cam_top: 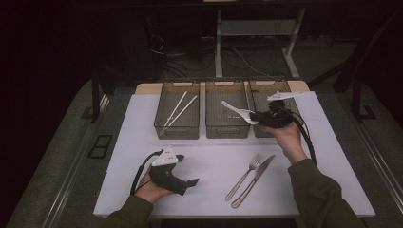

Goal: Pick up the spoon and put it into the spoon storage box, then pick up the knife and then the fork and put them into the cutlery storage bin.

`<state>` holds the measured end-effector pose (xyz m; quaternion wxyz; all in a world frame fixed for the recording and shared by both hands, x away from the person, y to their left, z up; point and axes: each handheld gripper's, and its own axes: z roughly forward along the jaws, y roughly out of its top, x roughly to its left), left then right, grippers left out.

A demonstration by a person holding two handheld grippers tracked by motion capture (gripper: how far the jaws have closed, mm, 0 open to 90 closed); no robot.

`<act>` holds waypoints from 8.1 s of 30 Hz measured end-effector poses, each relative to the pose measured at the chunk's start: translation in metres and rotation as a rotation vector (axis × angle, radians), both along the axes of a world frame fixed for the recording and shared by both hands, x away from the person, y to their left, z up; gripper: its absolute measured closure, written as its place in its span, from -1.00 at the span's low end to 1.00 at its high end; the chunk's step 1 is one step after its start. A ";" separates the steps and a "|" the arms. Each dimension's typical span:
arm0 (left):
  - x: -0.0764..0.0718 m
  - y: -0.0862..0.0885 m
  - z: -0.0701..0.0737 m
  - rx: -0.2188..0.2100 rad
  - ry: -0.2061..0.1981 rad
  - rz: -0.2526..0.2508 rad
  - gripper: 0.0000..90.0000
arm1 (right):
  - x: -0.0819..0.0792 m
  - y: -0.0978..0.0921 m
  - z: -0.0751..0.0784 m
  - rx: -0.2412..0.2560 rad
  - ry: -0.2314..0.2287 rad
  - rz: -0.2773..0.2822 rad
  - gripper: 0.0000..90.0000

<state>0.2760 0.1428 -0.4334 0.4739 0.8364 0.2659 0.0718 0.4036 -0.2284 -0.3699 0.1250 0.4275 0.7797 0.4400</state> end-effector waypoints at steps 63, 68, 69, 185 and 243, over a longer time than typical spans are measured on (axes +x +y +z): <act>0.001 0.001 -0.001 -0.009 0.011 0.000 -1.00 | -0.040 0.000 0.006 0.070 -0.033 0.143 0.02; 0.001 0.001 -0.001 -0.011 0.012 0.006 -1.00 | -0.056 -0.002 -0.001 0.069 -0.030 0.178 0.11; 0.001 0.001 -0.001 -0.011 0.014 0.007 -1.00 | -0.060 -0.003 -0.003 0.064 -0.022 0.184 0.15; -0.003 0.001 0.003 0.004 -0.010 0.003 -1.00 | -0.096 0.098 -0.082 -0.144 0.046 0.453 1.00; -0.003 0.000 0.000 0.012 -0.003 -0.011 -1.00 | -0.057 0.049 -0.051 -0.387 0.130 0.676 0.48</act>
